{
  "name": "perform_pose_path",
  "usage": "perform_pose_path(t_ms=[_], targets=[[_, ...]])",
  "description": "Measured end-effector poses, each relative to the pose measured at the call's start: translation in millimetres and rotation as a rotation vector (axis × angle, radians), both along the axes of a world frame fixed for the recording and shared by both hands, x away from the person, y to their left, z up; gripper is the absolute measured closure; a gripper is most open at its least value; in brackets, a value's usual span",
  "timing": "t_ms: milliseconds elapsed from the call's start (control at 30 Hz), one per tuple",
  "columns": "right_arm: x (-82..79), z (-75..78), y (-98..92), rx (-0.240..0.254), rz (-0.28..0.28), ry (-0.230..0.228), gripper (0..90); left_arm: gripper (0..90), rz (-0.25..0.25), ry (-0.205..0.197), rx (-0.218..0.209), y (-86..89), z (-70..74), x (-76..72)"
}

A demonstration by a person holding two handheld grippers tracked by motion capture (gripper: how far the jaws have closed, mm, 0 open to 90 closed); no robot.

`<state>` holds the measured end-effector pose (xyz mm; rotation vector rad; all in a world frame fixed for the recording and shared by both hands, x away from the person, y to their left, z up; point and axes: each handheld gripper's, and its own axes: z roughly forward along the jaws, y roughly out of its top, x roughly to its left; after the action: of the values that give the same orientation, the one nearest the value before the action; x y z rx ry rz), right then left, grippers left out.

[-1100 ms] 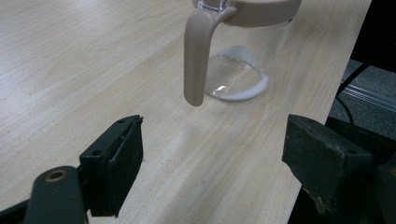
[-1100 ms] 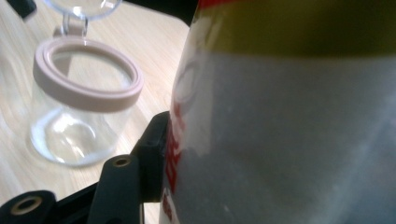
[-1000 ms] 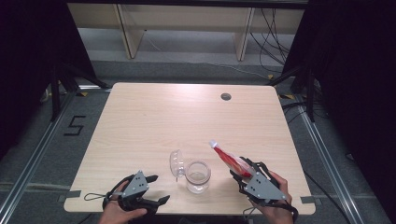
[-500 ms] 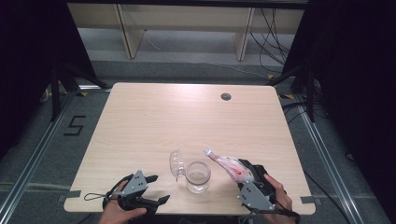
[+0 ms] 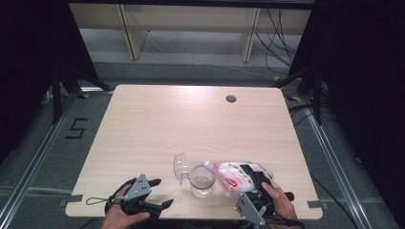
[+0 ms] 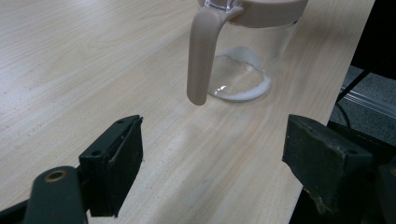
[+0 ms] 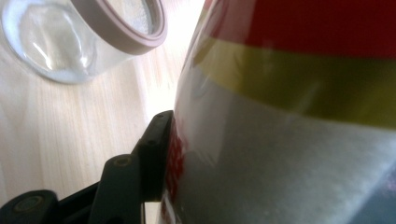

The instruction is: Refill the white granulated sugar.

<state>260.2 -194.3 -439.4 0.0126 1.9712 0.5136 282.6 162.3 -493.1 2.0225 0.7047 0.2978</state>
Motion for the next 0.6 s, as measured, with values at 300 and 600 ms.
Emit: perform_pose_path(t_ms=[300, 600], targets=[[-2.5, -4.8, 6.0, -0.104, -0.012, -0.053, 49.0, 19.8, -0.001, 0.002, -0.008, -0.6, -0.9, 0.0], [-3.2, -8.9, 13.0, -0.238, 0.010, -0.131, 49.3, 19.8, -0.019, -0.013, 0.011, 0.2, -0.3, 1.0]])
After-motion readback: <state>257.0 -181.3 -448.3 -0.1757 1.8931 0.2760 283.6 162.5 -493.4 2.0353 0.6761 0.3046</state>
